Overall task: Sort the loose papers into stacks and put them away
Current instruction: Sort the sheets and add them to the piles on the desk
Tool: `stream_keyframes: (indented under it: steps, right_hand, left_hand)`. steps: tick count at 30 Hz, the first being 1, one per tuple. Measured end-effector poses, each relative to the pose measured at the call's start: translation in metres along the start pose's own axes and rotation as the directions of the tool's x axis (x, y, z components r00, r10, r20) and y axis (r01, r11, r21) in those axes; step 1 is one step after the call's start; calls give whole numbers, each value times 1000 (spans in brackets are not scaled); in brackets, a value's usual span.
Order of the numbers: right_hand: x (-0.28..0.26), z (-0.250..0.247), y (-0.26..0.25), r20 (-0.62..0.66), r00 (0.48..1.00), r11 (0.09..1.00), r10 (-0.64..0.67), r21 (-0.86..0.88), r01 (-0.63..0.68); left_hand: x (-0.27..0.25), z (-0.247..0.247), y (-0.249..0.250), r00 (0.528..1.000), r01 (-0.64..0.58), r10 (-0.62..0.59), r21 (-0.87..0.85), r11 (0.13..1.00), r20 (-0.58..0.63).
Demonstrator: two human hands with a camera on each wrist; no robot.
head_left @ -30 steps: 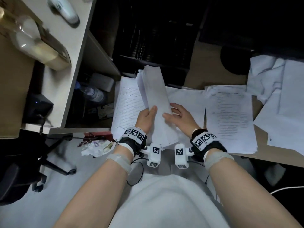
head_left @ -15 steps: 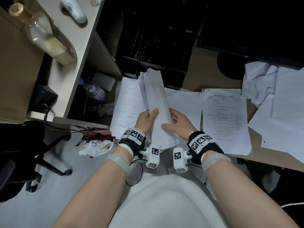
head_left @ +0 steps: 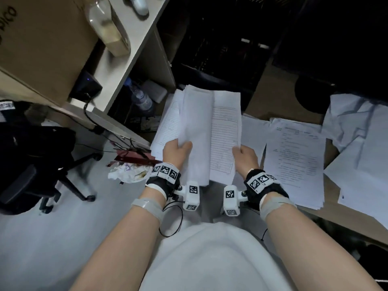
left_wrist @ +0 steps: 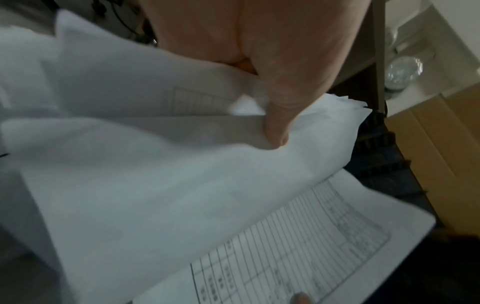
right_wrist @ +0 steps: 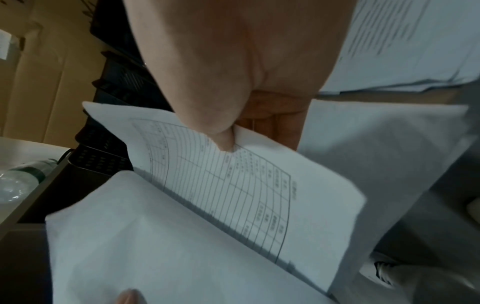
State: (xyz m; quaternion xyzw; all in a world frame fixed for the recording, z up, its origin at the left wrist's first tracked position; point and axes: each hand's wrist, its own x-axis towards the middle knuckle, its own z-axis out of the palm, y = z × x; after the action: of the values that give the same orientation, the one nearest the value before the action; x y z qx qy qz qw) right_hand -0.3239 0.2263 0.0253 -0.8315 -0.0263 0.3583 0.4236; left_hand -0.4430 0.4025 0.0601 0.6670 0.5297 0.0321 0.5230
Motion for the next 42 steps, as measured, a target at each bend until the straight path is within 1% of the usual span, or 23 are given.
stream_keyframes:
  steps: [2,5,7,9,11,13,15,17,21,23,26,28,30,32,34,36,39,42]
  right_hand:
    - [6,11,-3,-19,1000,1000,17,21,-16]
    - [18,30,-11,13,999,998,36,42,-37]
    - [25,45,-22,86,996,997,29,70,-35]
    - [34,62,-29,122,992,994,27,99,-39]
    - [42,75,-31,90,995,992,39,116,-50]
    - [54,85,-32,66,995,991,71,109,-78]
    - [67,94,-32,59,990,989,127,75,-131]
    - [78,102,-31,46,983,983,176,41,-178]
    - [92,122,-36,43,967,968,250,6,-250]
    - [98,131,-35,41,959,960,280,-16,-280]
    - [98,130,-38,29,945,945,327,-24,-326]
    - [99,126,-35,33,944,944,329,19,-329]
    - [100,123,-31,64,949,947,309,66,-313]
    - [104,119,-23,112,951,956,287,29,-292]
    - [108,114,-19,143,950,960,278,-57,-273]
    - [106,106,-19,89,959,956,270,-142,-256]
    - [102,96,-17,-34,954,929,299,-217,-299]
    - [95,96,-14,-64,956,922,285,-255,-292]
  left_hand:
    - [4,-19,-7,997,-13,15,25,1000,-82]
    - [14,-46,-7,990,11,-14,-22,1000,-138]
    - [15,-59,4,992,2,-10,-67,998,-123]
    - [22,-67,13,997,-38,32,-87,995,-69]
    - [34,-72,18,995,-97,97,-38,995,-24]
    - [52,-79,24,988,-154,154,-3,988,-25]
    - [67,-85,26,981,-182,185,46,982,-57]
    - [77,-89,28,979,-185,188,47,982,-76]
    - [95,-91,36,992,-120,119,-17,993,-52]
    - [101,-91,40,991,-125,124,-19,992,-43]
    - [106,-87,42,991,-133,133,-24,991,6]
    - [108,-83,44,992,-123,124,-33,992,20]
    - [109,-79,44,993,-112,113,-45,993,28]
    - [106,-77,46,994,-107,108,-49,993,33]
    - [102,-77,49,993,-115,117,-58,992,16]
    - [97,-79,52,991,-132,131,-54,990,-19]
    - [86,-85,55,982,-169,165,-40,985,-88]
    - [76,-91,51,973,-202,201,4,979,-117]
